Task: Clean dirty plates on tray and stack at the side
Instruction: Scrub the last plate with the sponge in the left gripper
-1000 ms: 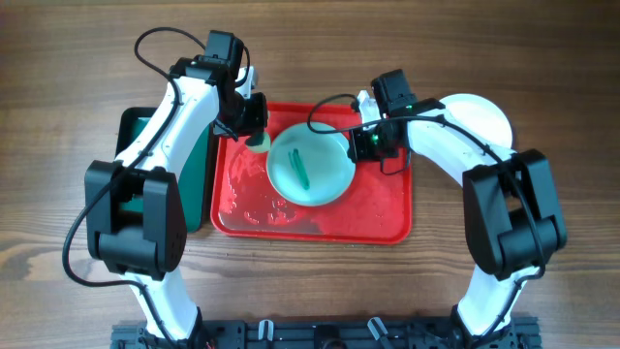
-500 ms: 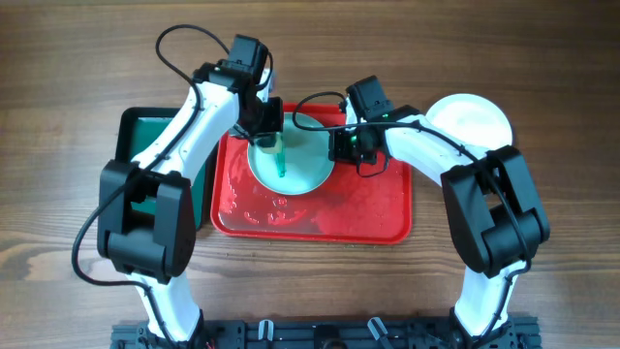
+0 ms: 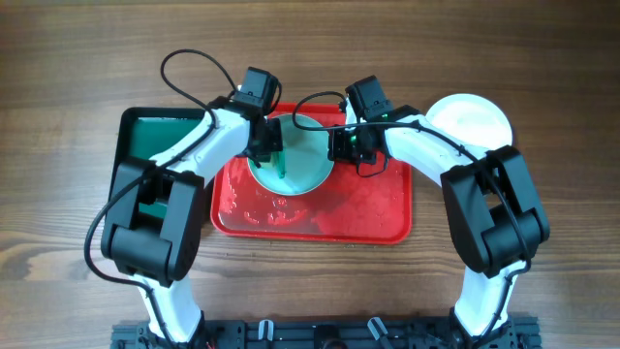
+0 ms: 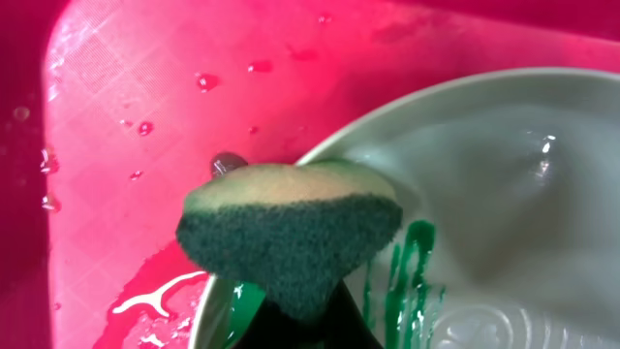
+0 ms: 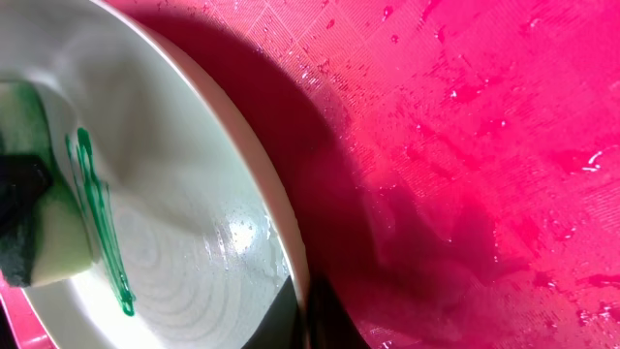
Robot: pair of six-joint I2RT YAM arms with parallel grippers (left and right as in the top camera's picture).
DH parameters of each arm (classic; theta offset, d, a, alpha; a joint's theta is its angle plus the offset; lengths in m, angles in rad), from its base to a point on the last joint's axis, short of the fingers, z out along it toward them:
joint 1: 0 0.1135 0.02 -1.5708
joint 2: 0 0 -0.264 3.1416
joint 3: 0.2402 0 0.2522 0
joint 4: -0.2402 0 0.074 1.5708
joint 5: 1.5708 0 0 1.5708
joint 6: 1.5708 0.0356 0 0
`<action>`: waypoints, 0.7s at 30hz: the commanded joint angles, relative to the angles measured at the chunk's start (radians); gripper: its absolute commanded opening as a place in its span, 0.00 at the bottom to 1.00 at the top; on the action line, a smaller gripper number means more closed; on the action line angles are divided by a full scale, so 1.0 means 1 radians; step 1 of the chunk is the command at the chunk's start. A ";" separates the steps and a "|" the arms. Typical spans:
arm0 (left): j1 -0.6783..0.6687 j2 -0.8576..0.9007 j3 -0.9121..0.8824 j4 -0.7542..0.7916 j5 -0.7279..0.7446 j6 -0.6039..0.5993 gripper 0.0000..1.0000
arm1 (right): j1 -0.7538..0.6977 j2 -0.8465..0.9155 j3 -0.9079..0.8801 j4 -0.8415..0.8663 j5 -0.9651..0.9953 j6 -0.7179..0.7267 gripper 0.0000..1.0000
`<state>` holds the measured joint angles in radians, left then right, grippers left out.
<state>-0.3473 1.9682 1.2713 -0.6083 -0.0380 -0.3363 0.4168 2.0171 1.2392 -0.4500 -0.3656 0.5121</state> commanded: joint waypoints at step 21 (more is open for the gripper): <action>-0.160 0.009 -0.043 -0.145 0.221 0.386 0.04 | 0.004 0.038 0.010 -0.003 0.030 -0.014 0.04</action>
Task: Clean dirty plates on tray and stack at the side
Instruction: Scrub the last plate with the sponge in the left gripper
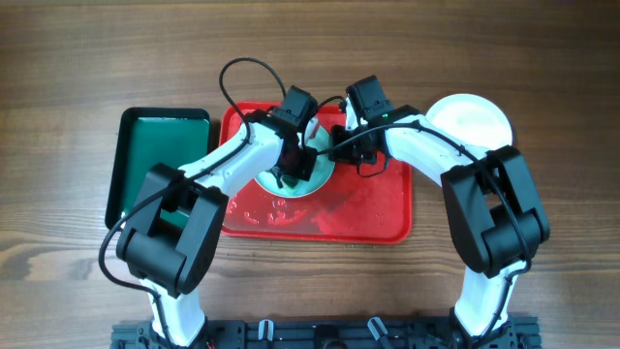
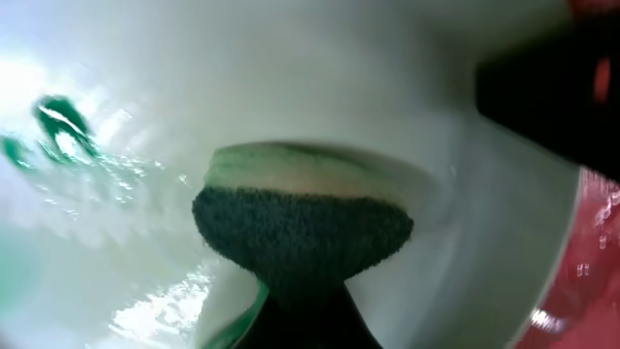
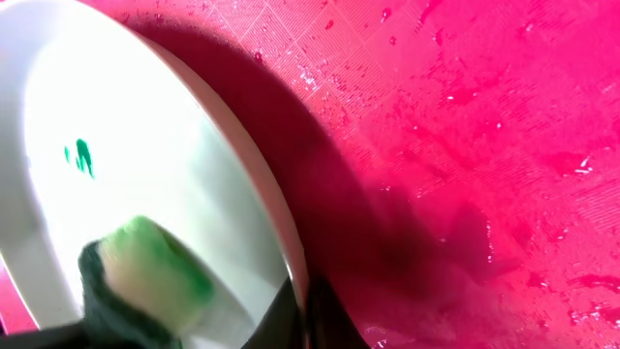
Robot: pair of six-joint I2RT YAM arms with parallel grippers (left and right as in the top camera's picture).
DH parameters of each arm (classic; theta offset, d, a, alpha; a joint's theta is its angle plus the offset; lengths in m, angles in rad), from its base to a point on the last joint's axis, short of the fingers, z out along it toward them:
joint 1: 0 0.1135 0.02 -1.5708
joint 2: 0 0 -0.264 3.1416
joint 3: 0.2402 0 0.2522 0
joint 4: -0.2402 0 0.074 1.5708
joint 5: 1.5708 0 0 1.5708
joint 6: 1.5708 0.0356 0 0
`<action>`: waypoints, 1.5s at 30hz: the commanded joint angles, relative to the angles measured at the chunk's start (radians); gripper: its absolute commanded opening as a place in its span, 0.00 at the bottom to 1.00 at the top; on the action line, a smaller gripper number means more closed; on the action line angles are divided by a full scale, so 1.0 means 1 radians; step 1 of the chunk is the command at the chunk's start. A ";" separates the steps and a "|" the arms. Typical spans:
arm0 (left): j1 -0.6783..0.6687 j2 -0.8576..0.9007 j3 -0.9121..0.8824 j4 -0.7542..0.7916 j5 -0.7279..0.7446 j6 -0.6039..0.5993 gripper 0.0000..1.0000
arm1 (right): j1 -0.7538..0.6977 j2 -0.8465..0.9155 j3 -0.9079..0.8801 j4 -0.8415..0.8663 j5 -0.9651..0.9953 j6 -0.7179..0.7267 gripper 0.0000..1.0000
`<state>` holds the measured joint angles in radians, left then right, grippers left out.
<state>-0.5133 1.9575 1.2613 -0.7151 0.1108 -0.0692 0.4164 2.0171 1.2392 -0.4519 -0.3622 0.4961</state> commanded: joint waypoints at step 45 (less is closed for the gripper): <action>0.098 0.019 -0.033 0.037 0.236 0.175 0.04 | 0.004 0.038 0.010 -0.005 0.027 0.001 0.04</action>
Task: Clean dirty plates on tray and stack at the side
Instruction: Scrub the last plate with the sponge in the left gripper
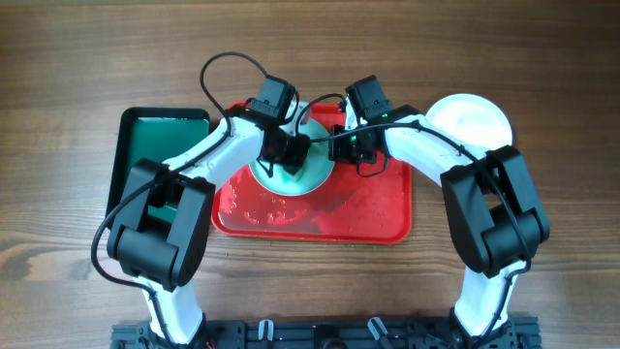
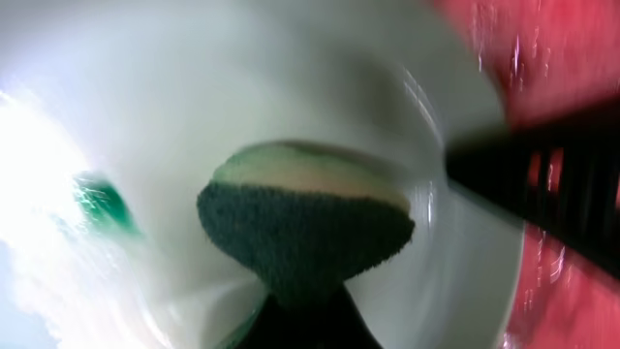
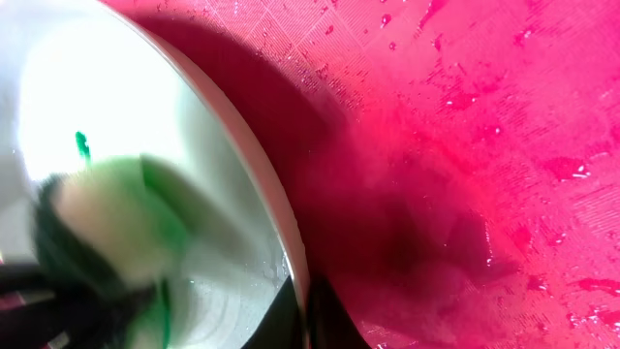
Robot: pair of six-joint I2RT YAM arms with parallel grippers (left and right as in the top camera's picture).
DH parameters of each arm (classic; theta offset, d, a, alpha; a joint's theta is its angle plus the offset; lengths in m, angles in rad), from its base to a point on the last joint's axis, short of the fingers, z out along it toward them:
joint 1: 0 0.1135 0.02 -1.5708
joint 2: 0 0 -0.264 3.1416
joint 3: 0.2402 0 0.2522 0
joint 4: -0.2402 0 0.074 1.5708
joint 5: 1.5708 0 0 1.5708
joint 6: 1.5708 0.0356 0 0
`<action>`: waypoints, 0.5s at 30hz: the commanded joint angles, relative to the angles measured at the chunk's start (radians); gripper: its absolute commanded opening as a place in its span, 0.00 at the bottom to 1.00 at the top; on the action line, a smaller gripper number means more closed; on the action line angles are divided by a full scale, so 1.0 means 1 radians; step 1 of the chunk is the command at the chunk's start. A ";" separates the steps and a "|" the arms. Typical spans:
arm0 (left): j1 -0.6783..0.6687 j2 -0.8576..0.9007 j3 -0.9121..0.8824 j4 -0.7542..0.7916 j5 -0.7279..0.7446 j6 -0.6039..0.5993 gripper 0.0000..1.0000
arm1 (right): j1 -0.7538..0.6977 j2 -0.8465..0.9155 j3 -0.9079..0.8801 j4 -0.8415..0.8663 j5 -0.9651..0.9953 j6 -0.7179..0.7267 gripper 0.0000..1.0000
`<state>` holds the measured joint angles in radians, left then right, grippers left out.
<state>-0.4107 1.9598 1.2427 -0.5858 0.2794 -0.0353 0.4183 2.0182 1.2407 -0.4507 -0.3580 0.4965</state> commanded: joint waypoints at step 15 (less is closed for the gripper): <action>0.006 0.017 -0.014 -0.024 -0.579 -0.216 0.04 | 0.002 0.037 0.008 -0.006 0.022 0.000 0.04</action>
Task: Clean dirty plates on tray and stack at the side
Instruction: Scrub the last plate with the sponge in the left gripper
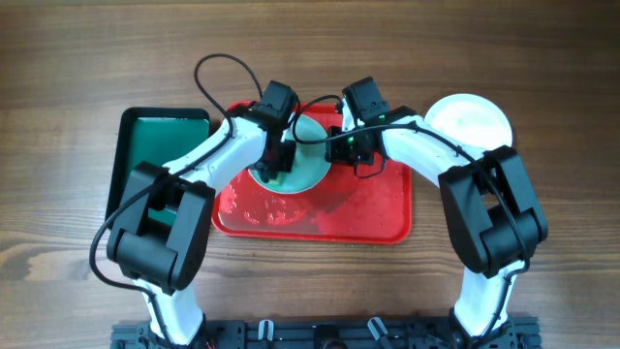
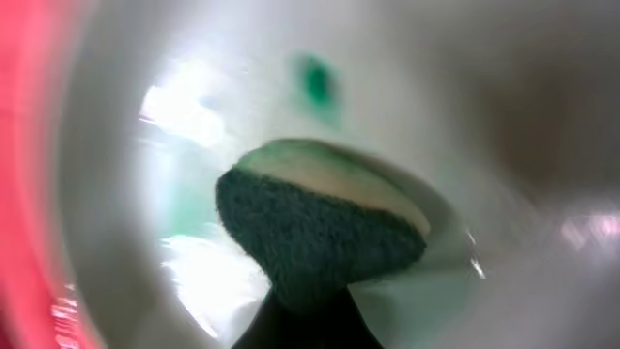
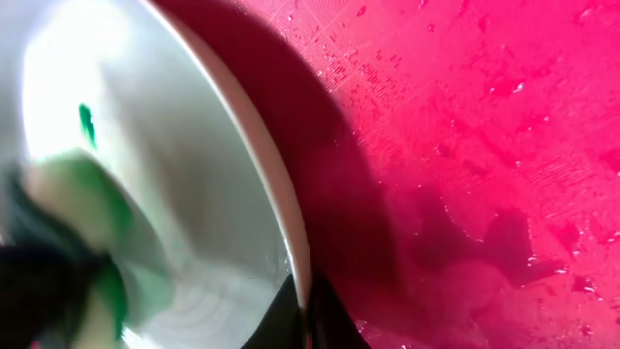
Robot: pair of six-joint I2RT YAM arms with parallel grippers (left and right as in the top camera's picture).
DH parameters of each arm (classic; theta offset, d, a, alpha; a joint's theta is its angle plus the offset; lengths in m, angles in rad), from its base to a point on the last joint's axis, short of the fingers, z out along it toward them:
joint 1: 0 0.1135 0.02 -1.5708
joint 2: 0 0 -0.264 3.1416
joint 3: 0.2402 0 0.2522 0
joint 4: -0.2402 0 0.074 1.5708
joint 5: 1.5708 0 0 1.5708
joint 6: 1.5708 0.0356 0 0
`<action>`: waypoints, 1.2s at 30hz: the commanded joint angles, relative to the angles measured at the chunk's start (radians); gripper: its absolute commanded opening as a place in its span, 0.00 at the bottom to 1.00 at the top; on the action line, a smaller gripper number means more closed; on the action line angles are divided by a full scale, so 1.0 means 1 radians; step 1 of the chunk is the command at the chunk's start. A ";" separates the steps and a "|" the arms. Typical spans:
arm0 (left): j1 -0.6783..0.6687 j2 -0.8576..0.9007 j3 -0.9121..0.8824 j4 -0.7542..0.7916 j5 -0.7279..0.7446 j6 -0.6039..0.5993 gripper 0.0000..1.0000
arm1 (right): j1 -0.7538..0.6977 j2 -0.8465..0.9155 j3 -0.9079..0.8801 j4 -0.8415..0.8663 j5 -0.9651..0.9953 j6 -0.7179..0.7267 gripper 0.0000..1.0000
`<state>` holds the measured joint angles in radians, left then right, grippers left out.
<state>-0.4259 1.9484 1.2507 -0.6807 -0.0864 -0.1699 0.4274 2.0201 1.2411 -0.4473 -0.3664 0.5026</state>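
Note:
A white plate smeared with green stands tilted on the red tray. My right gripper is shut on its right rim; the rim runs down between the fingers in the right wrist view. My left gripper is shut on a yellow and dark green sponge, pressed against the plate's wet face. A small green spot shows above the sponge. The sponge appears blurred at the left of the plate in the right wrist view.
A dark tray with a green inside lies left of the red tray. A clean white plate rests on the wooden table at the right. The red tray's floor is wet with droplets.
The left gripper has moved the sponge from the plate's middle toward its left side. The right gripper still holds the rim, with the plate slightly shifted.
First the sponge was held at the plate's left edge beside long green streaks, the right gripper gripping the rim. Then the sponge was on the plate's right part, then its middle, now its left. Most streaks are gone; a small green spot remains.

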 commanded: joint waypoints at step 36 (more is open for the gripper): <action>0.044 0.029 -0.022 0.201 -0.143 -0.317 0.04 | -0.007 0.035 0.008 -0.010 0.030 -0.025 0.04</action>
<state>-0.3851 1.9606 1.2369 -0.4164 -0.1871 -0.4042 0.4263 2.0201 1.2419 -0.4477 -0.3653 0.4942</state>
